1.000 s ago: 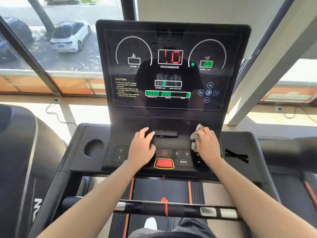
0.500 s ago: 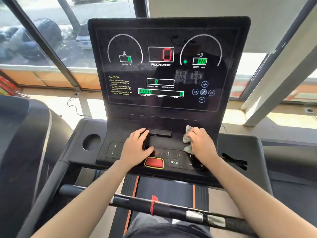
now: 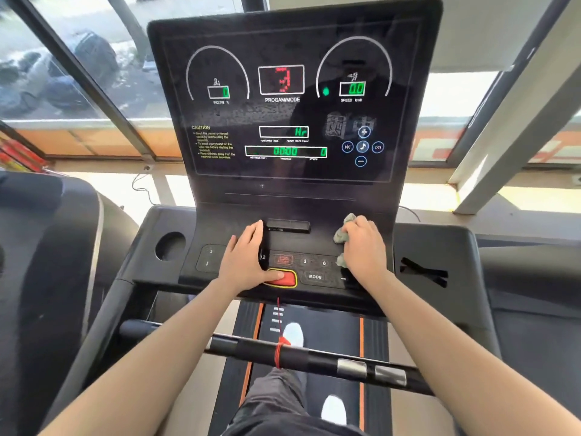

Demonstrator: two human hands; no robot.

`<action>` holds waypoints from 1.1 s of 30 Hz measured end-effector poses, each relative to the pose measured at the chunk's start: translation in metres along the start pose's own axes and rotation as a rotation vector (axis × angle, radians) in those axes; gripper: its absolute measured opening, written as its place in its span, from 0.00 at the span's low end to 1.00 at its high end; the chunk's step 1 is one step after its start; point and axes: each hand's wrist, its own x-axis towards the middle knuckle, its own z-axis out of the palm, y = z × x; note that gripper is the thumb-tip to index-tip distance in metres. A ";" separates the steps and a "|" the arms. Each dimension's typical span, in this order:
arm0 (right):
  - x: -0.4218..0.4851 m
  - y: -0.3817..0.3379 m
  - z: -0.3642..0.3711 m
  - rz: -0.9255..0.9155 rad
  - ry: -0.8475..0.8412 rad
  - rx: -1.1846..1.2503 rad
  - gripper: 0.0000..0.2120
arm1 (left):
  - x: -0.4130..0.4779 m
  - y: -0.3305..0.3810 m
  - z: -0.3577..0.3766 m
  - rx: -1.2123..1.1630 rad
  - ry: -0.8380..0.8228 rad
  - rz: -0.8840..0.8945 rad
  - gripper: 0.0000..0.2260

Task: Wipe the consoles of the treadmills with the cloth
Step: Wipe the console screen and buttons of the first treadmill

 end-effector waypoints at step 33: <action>0.050 -0.065 0.038 -0.293 -0.062 0.064 0.16 | 0.005 0.001 0.000 -0.241 0.126 -0.049 0.44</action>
